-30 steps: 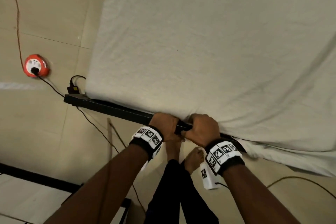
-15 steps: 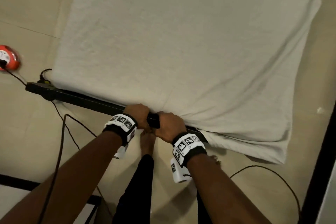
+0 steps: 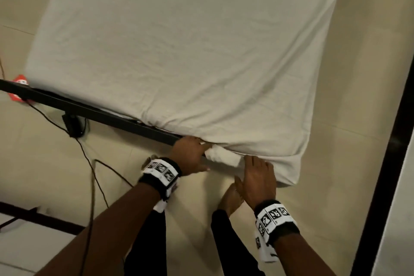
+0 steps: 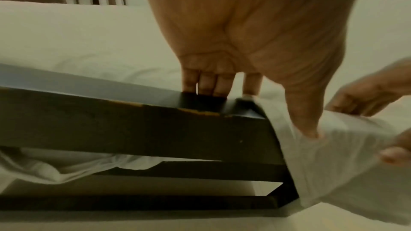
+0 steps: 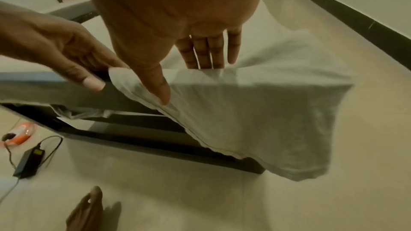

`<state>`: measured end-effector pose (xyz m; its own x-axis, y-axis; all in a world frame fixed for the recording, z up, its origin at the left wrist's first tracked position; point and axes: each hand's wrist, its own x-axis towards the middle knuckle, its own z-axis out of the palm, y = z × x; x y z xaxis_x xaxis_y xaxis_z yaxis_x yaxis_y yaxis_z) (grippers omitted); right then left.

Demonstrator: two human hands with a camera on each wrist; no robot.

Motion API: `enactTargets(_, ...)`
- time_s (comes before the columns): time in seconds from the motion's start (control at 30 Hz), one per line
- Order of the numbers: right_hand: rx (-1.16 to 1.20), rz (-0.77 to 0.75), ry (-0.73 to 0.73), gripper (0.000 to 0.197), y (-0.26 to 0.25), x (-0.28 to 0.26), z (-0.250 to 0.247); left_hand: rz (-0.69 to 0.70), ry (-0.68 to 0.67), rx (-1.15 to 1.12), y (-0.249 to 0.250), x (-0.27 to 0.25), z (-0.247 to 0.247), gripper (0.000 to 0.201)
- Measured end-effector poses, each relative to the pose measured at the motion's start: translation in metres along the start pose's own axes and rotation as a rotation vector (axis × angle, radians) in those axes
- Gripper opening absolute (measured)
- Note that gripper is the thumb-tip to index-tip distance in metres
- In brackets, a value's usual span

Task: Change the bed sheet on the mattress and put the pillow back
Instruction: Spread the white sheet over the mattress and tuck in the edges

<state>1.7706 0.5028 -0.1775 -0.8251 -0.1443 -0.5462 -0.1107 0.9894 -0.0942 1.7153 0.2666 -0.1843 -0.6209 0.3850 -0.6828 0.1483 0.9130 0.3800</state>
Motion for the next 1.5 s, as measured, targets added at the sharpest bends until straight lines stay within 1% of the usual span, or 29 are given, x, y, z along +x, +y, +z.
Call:
enactTargets(0.07,0.136,-0.046,-0.021,0.052,0.021,0.003,0.009,-0.012,0.010,0.033,0.021,0.015,0.004,0.080)
enactTargets(0.1,0.249,-0.033,-0.042,0.057,0.029,0.008,0.009,-0.034,0.000,0.056,0.029,0.024,0.002,0.083)
enactTargets(0.17,0.394,0.022,-0.155,0.076,0.034,0.021,0.008,-0.068,-0.059,0.093,0.039,0.036,-0.006,0.078)
enactTargets(0.23,0.423,0.040,-0.253,0.086,0.035,0.036,0.011,-0.084,-0.136,0.082,0.040,0.047,-0.006,0.070)
enactTargets(0.27,0.417,0.035,-0.295,0.090,0.036,0.042,0.012,-0.108,-0.174,0.074,0.040,0.052,-0.003,0.070)
enactTargets(0.4,0.390,0.028,-0.531,0.098,0.039,0.066,0.019,-0.182,-0.252,0.035,0.033,0.067,0.014,0.075)
enactTargets(0.47,0.428,0.028,-0.632,0.111,0.040,0.081,0.021,-0.210,-0.302,0.002,0.031,0.076,0.015,0.080)
enactTargets(0.53,0.483,0.050,-0.685,0.120,0.041,0.093,0.026,-0.228,-0.377,-0.046,0.031,0.090,0.016,0.079)
enactTargets(0.6,0.555,0.035,-0.732,0.115,0.043,0.101,0.031,-0.253,-0.460,-0.152,0.028,0.107,0.023,0.076)
enactTargets(0.67,0.636,0.014,-0.764,0.104,0.044,0.105,0.031,-0.283,-0.528,-0.253,0.022,0.124,0.033,0.078)
enactTargets(0.73,0.749,0.044,-0.801,0.087,0.046,0.108,0.031,-0.265,-0.566,-0.253,0.021,0.130,0.036,0.083)
enactTargets(0.77,0.798,0.059,-0.812,0.079,0.046,0.109,0.031,-0.255,-0.591,-0.225,0.020,0.132,0.037,0.073)
enactTargets(0.8,0.825,0.061,-0.797,0.076,0.045,0.109,0.029,-0.245,-0.595,-0.208,0.021,0.132,0.033,0.060)
enactTargets(0.83,0.825,0.058,-0.779,0.078,0.044,0.109,0.028,-0.205,-0.586,-0.181,0.022,0.128,0.028,0.053)
enactTargets(0.9,0.699,0.065,-0.721,0.087,0.042,0.103,0.021,-0.135,-0.517,-0.220,0.028,0.116,0.022,0.052)
enactTargets(0.93,0.572,0.059,-0.631,0.091,0.041,0.095,0.020,-0.118,-0.444,-0.193,0.030,0.108,0.021,0.053)
enactTargets(1.0,0.369,0.045,-0.364,0.100,0.038,0.074,0.015,-0.067,-0.376,-0.056,0.035,0.099,0.018,0.055)
enactTargets(1.03,0.325,0.038,-0.247,0.096,0.034,0.061,0.014,-0.076,-0.350,0.007,0.036,0.094,0.017,0.055)
enactTargets(1.07,0.296,0.031,-0.140,0.084,0.030,0.048,0.012,-0.100,-0.304,0.019,0.037,0.091,0.014,0.057)
enactTargets(1.17,0.253,0.067,0.129,0.038,0.028,0.014,0.010,-0.102,-0.139,0.070,0.041,0.084,0.019,0.064)
enactTargets(1.2,0.251,0.114,0.209,0.030,0.029,0.004,0.009,-0.113,-0.080,0.081,0.041,0.081,0.021,0.070)
enactTargets(1.23,0.246,0.189,0.270,0.031,0.033,-0.006,0.009,-0.101,-0.034,0.107,0.041,0.077,0.025,0.076)
enactTargets(1.27,0.233,0.288,0.300,0.037,0.039,-0.014,0.011,-0.100,-0.003,0.121,0.043,0.071,0.027,0.078)
enactTargets(1.3,0.223,0.405,0.297,0.046,0.046,-0.022,0.011,-0.086,0.068,0.127,0.047,0.063,0.028,0.076)
enactTargets(1.37,0.276,0.632,0.248,0.067,0.059,-0.029,0.018,-0.058,0.244,0.134,0.057,0.045,0.033,0.065)
enactTargets(1.4,0.362,0.702,0.238,0.074,0.063,-0.028,0.022,-0.014,0.314,0.129,0.063,0.038,0.038,0.056)
enactTargets(1.43,0.488,0.715,0.250,0.074,0.068,-0.026,0.026,0.045,0.342,0.094,0.069,0.032,0.043,0.047)
enactTargets(1.47,0.627,0.691,0.300,0.065,0.073,-0.023,0.028,0.115,0.338,0.064,0.075,0.029,0.047,0.046)
enactTargets(1.5,0.730,0.674,0.363,0.048,0.077,-0.019,0.024,0.163,0.320,0.061,0.080,0.029,0.046,0.049)
